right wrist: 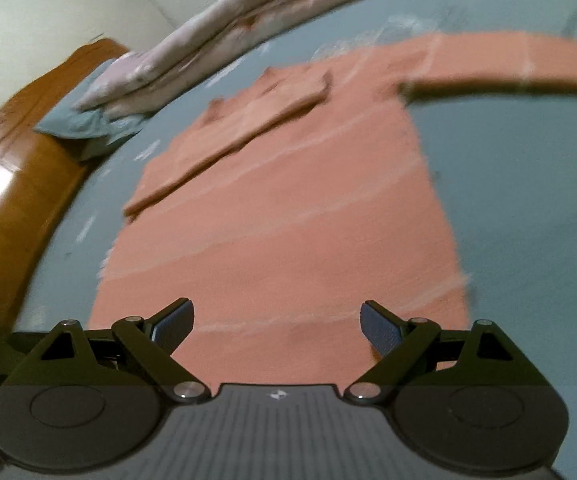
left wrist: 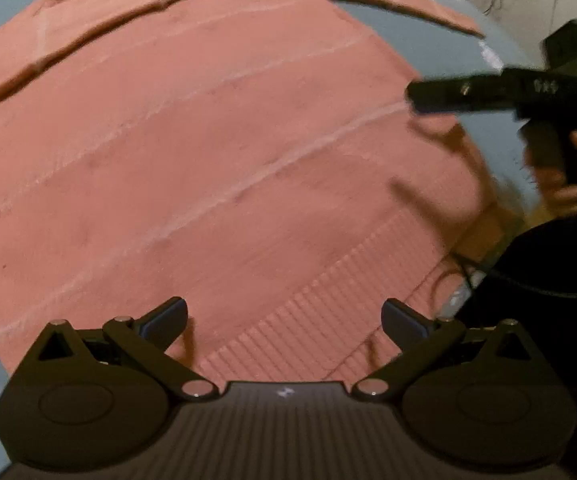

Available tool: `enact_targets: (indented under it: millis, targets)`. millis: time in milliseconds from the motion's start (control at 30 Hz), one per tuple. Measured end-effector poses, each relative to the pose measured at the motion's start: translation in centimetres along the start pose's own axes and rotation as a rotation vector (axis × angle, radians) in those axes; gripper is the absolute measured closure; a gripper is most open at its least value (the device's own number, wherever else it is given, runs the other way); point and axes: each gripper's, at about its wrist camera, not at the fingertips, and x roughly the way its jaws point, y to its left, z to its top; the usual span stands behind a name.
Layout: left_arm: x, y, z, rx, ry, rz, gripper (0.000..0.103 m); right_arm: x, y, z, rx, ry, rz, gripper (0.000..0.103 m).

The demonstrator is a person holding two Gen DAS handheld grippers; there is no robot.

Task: Fold clothes
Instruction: 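Move the right tool toward the unfolded sleeve cuff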

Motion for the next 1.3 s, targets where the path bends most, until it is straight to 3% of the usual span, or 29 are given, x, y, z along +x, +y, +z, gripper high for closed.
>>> enact_targets:
  millis: [200,367,567,733,800,900,1000,1167,1300]
  targets:
    - [1.7,0.0,0.3,-0.047,0.065,0.016,0.001,-0.3,-1.1,-0.8,0.061,0.066,0.019,0.01]
    - [1.4,0.0,0.9,-0.06,0.076,0.02,0.001,-1.0,-1.0,0.2,0.073,0.014,0.001,0.01]
    - [-0.5,-1.6,3.7,-0.023,-0.052,-0.02,0.001,-1.9,-0.7,1.6,0.081,-0.066,-0.026,0.008]
    - [1.0,-2.8,5.0,0.018,-0.06,0.021,0.001,-2.4,-0.5,3.2,0.085,-0.13,-0.042,0.008]
    - [0.6,-2.7,4.9,0.049,-0.084,0.045,0.001,-1.6,-0.4,5.5,0.058,-0.123,-0.082,0.007]
    - [-0.8,-2.1,4.4,0.112,-0.148,0.135,0.001,-1.4,-1.3,8.0,0.003,-0.174,-0.238,0.007]
    - [-0.9,-2.8,5.4,0.196,-0.219,0.197,0.001,-2.1,-4.1,7.3,0.064,-0.253,-0.224,0.007]
    - [1.9,-6.8,10.5,0.408,-0.28,0.27,0.001,-3.9,-8.2,6.0,0.137,-0.276,-0.331,0.008]
    - [4.8,-11.0,14.4,0.503,-0.336,0.23,0.001,-7.5,-10.5,5.8,0.176,-0.401,-0.34,0.008]
